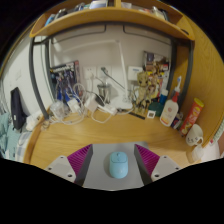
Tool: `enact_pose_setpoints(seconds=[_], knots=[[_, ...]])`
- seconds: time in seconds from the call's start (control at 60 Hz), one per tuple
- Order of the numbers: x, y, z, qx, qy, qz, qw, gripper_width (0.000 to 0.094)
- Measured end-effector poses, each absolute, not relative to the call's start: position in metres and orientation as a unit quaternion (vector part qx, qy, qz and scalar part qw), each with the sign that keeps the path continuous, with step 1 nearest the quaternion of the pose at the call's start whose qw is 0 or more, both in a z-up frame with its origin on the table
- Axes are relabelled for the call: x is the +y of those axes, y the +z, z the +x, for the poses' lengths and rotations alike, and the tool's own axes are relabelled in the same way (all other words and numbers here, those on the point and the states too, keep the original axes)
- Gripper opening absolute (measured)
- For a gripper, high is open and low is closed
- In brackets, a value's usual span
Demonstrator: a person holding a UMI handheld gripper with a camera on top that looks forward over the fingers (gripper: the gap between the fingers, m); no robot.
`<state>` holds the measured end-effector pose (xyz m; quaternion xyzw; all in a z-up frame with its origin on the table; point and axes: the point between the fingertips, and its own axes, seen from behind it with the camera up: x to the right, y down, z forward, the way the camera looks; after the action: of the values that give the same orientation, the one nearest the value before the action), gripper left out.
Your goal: Arrange mouse
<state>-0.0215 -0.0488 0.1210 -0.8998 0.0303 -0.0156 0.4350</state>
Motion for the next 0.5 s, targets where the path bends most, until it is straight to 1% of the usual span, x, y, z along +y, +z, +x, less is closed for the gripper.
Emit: enact_pose_setpoints(seconds=[0.117,0.217,0.333,0.5], knots=[[-0.067,0.181,-0.038,0.025,-0.007,-0.888,0.459,0.0835],[-0.086,0.217,-0.046,0.021,0.003,-0.879,0.475,0.0834],[-0.111,0.242,-0.048,0.015,0.022,-0.875,0.483,0.0834],[-0.136,0.263,-0.031,0.007,0.026,-0.869,0.494,0.0827]])
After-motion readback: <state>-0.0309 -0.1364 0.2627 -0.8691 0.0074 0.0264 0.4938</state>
